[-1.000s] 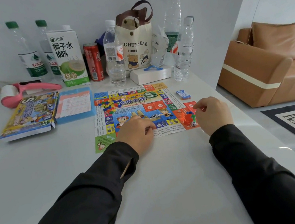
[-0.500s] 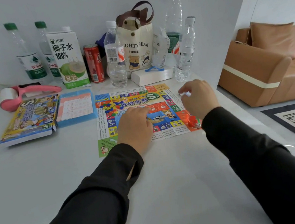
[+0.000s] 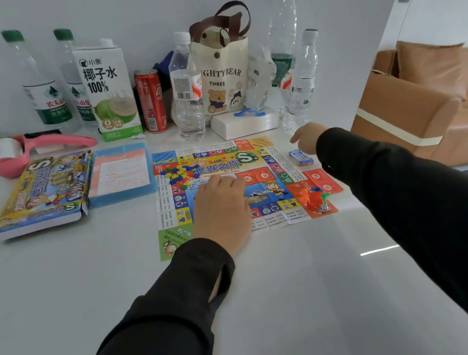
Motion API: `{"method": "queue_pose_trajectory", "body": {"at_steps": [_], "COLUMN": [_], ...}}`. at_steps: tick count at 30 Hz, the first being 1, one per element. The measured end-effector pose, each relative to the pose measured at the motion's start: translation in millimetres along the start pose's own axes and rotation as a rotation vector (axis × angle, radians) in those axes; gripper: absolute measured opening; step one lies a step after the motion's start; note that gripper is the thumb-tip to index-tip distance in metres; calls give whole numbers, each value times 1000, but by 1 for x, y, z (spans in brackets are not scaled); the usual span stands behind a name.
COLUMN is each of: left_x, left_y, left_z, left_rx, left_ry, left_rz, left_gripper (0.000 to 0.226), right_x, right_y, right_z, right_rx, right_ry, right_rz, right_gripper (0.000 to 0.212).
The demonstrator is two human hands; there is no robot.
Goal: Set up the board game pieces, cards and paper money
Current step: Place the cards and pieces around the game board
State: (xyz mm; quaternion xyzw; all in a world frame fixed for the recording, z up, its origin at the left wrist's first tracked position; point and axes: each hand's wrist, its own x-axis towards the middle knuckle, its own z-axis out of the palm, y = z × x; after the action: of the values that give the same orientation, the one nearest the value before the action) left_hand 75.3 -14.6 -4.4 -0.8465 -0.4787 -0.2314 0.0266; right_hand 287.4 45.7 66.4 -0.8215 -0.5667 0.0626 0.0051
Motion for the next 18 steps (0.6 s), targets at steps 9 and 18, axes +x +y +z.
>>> {"method": "queue_pose_trajectory", "body": {"at_steps": [9,18], "left_x": [-1,-2], "left_y": [1,2], "left_z": [0,-2], "left_rx": [-72,-129], "left_ry": [-7,-11], "left_rz": [-8,-10], "left_gripper": [39,36], "right_x": [22,34], "right_y": [5,10], "right_z": [16,12], "right_rx": [-18,-7], "right_ry": [-44,-105], "right_rz": [-46,1], "right_gripper": [43,48]}}
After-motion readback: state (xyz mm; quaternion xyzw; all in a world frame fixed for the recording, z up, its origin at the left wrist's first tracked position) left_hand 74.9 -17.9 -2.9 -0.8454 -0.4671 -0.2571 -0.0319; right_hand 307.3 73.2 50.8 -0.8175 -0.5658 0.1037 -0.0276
